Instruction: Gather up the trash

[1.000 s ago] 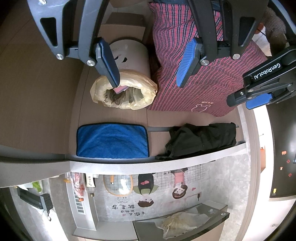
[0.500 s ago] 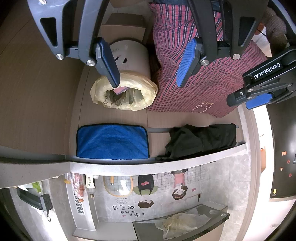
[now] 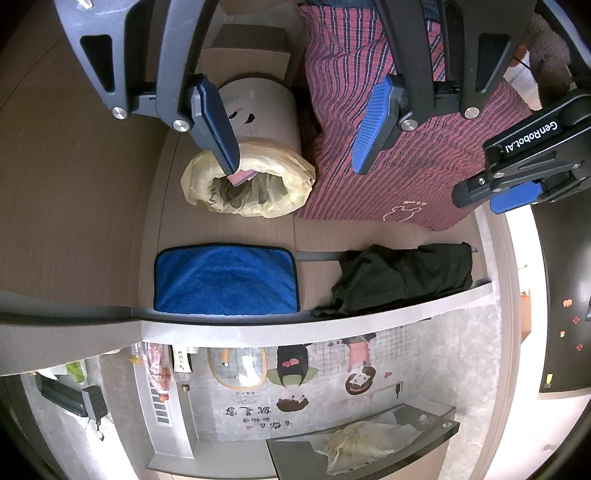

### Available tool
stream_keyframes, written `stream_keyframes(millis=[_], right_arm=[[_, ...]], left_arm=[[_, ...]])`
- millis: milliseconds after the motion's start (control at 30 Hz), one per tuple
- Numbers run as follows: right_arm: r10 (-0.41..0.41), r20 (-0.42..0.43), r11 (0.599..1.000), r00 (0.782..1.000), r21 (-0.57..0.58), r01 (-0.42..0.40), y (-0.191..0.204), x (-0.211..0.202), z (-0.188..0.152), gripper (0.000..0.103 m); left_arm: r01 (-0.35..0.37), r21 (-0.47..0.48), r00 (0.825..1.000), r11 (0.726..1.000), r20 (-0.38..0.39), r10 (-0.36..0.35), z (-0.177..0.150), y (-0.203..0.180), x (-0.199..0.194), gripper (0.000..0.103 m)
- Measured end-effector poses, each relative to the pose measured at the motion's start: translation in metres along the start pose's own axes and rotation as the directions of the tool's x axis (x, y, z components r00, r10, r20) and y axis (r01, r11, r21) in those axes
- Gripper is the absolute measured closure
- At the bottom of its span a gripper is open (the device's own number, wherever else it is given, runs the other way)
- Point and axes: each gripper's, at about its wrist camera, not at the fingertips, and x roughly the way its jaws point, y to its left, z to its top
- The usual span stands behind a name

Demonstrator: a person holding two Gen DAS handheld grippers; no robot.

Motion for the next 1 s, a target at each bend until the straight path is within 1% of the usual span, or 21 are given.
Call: stream_keyframes(millis=[1000], right_arm=[[-0.008, 0.005, 1.0, 1.0, 0.007, 0.008, -0.0033, -0.0017, 0.0019, 0.042]], left_arm=[[0.005, 0.003, 1.0, 1.0, -0.004, -0.005, -0.001, -0.0002, 0.0002, 0.047]])
